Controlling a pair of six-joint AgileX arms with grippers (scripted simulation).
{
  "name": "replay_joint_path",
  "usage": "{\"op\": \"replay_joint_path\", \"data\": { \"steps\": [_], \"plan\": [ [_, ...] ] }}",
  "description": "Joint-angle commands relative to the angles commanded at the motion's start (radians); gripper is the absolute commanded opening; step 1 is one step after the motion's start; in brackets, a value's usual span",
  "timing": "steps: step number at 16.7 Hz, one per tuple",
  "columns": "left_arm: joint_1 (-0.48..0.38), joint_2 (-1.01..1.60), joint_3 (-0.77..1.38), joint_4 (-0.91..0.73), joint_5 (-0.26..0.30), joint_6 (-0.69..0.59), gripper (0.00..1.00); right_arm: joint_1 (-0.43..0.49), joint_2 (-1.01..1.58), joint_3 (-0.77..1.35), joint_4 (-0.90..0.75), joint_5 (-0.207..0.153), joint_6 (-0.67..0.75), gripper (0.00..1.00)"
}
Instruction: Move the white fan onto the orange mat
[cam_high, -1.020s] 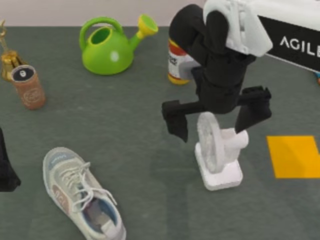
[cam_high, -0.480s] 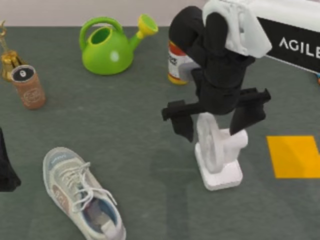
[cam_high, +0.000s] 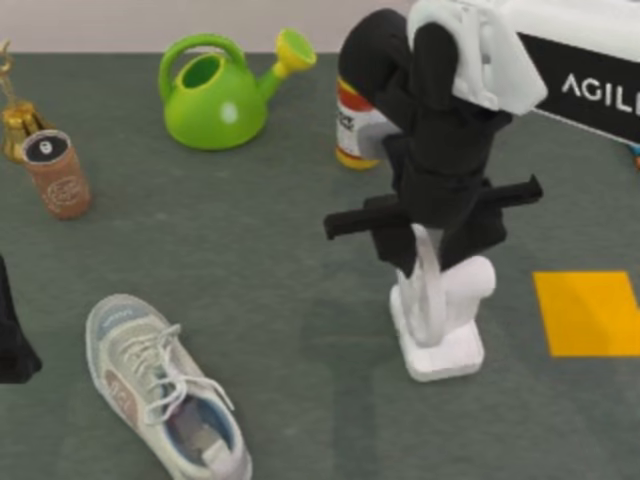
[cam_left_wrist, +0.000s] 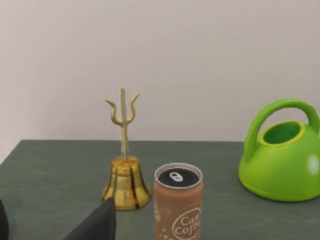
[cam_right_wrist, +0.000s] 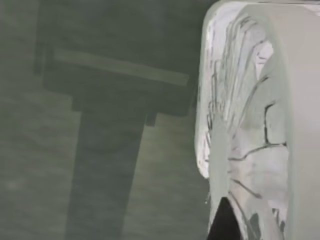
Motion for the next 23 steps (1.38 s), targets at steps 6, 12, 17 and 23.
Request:
{"op": "replay_joint_path", "data": {
  "steps": [6, 12, 17, 23],
  "plan": [
    [0.000, 0.000, 0.000, 0.000, 0.000, 0.000, 1.00, 0.000, 0.000, 0.000, 0.000, 0.000, 0.000, 0.00],
    [0.000, 0.000, 0.000, 0.000, 0.000, 0.000, 1.00, 0.000, -0.008, 0.042, -0.042, 0.002, -0.001, 0.00],
    [0.000, 0.000, 0.000, 0.000, 0.000, 0.000, 1.00, 0.005, -0.008, 0.195, -0.194, 0.002, -0.002, 0.00],
    [0.000, 0.000, 0.000, 0.000, 0.000, 0.000, 1.00, -0.003, -0.009, 0.196, -0.197, 0.002, -0.011, 0.00]
  ]
}}
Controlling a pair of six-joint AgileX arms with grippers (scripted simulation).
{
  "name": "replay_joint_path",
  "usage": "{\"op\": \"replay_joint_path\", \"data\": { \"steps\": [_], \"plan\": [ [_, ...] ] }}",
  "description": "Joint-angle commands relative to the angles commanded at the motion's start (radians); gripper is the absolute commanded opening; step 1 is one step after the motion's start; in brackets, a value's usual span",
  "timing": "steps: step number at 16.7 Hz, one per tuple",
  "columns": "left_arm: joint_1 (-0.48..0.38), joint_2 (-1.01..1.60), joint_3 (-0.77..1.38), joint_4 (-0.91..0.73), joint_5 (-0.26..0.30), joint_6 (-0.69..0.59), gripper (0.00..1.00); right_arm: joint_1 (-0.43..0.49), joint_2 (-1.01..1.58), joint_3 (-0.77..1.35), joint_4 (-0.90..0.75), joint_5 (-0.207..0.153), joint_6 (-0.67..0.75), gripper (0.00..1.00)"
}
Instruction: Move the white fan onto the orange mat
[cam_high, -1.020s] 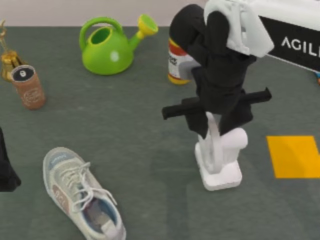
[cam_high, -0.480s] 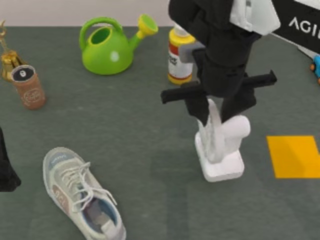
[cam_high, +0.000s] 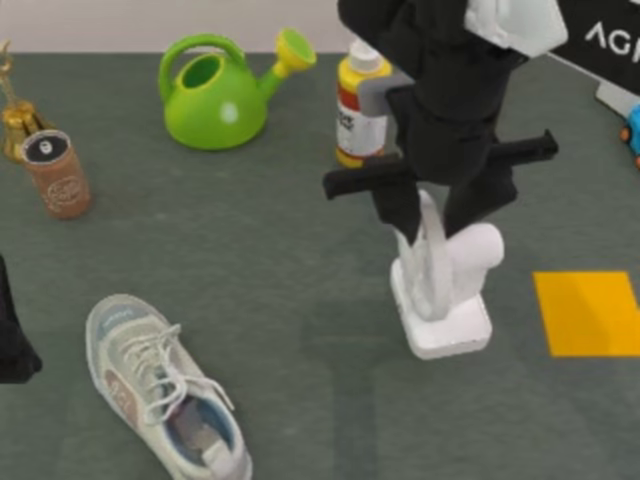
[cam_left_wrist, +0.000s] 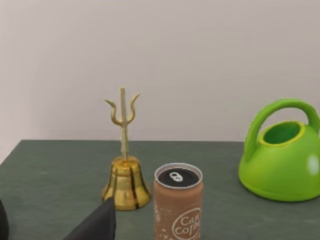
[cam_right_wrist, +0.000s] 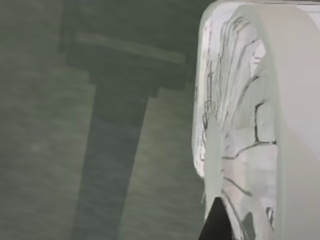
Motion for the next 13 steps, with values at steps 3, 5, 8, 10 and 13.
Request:
{"op": "replay_joint_path", "data": {
  "steps": [3, 5, 8, 10, 13],
  "plan": [
    [0.000, 0.000, 0.000, 0.000, 0.000, 0.000, 1.00, -0.023, -0.003, -0.012, -0.009, 0.000, -0.094, 0.00],
    [0.000, 0.000, 0.000, 0.000, 0.000, 0.000, 1.00, -0.051, -0.012, -0.027, -0.015, -0.001, -0.206, 0.00],
    [0.000, 0.000, 0.000, 0.000, 0.000, 0.000, 1.00, -0.108, -0.037, -0.057, -0.020, -0.002, -0.434, 0.00],
    [0.000, 0.000, 0.000, 0.000, 0.000, 0.000, 1.00, -0.152, -0.060, -0.082, -0.022, -0.003, -0.618, 0.00],
    [0.000, 0.000, 0.000, 0.000, 0.000, 0.000, 1.00, -0.225, -0.103, -0.130, -0.020, -0.005, -0.924, 0.00]
  ]
}}
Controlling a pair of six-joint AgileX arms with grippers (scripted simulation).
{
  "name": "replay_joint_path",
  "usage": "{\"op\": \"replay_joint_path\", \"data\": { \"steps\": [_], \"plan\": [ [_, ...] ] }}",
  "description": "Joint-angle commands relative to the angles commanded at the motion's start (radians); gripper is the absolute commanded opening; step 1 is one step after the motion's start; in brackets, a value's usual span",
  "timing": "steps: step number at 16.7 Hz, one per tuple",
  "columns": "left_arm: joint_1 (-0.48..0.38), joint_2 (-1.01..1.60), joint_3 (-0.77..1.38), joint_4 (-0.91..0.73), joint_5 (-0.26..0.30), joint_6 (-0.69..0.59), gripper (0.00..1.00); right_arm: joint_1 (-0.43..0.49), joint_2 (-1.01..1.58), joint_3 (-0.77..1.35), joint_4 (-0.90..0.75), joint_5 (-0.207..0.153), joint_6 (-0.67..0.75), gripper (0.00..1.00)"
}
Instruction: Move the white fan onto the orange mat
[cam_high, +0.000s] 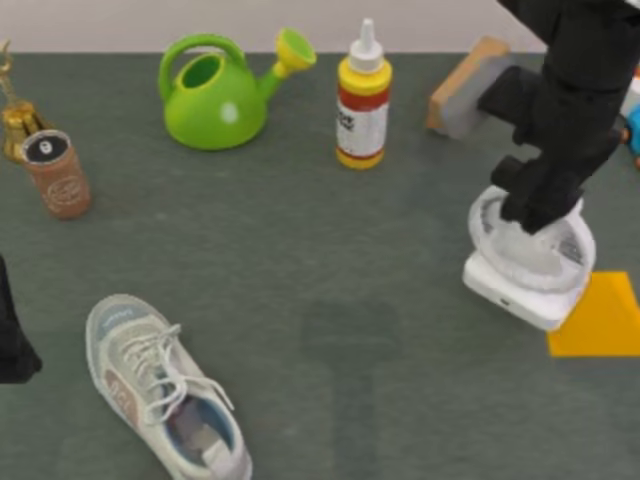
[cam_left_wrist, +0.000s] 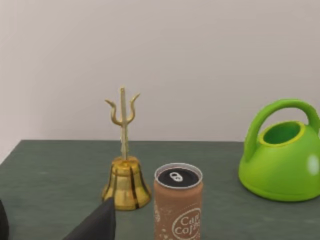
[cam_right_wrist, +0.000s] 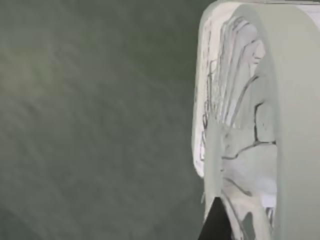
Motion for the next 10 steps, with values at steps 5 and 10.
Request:
{"op": "replay_joint_path", "data": {
  "steps": [5, 10],
  "plan": [
    [0.000, 0.000, 0.000, 0.000, 0.000, 0.000, 1.00, -0.125, -0.084, -0.096, 0.011, -0.002, -0.508, 0.00],
    [0.000, 0.000, 0.000, 0.000, 0.000, 0.000, 1.00, -0.224, -0.163, -0.178, 0.030, -0.005, -0.858, 0.00]
  ]
}}
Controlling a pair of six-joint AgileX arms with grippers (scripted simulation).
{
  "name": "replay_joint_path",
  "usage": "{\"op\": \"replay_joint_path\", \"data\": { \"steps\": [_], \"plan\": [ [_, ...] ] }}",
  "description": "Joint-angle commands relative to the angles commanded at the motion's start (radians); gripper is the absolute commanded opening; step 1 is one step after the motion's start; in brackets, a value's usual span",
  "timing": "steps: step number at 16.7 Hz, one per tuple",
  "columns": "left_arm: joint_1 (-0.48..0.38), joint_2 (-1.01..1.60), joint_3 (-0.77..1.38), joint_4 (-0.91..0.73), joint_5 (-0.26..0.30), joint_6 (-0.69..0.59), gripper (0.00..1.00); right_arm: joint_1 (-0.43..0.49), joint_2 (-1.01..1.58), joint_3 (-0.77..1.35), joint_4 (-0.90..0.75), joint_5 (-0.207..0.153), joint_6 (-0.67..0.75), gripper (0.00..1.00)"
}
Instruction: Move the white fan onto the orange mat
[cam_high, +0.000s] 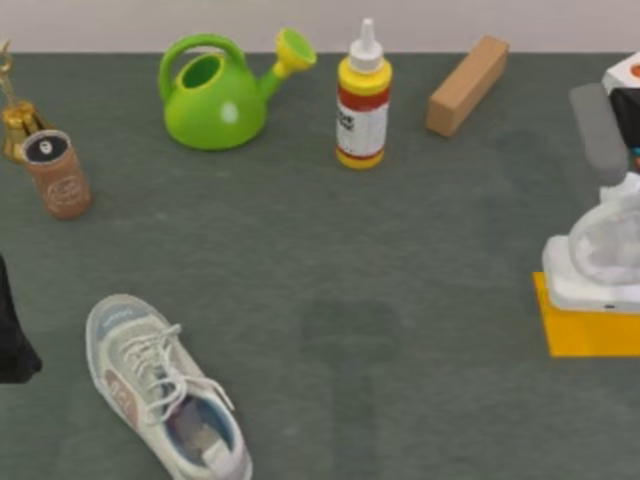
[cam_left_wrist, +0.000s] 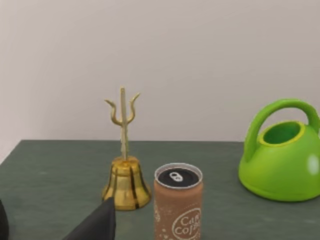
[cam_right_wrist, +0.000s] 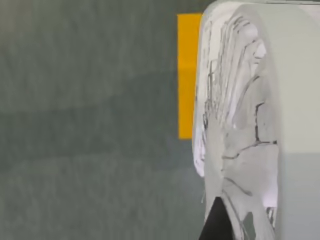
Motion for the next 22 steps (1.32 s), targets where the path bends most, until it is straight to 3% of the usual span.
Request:
{"op": "replay_joint_path", "data": {
  "steps": [4, 18, 22],
  "plan": [
    [0.000, 0.000, 0.000, 0.000, 0.000, 0.000, 1.00, -0.032, -0.031, -0.029, 0.011, -0.002, -0.094, 0.00],
    [0.000, 0.000, 0.000, 0.000, 0.000, 0.000, 1.00, -0.032, -0.019, -0.152, 0.146, -0.002, -0.093, 0.00],
    [0.000, 0.000, 0.000, 0.000, 0.000, 0.000, 1.00, -0.032, -0.019, -0.152, 0.146, -0.002, -0.093, 0.30]
  ]
}}
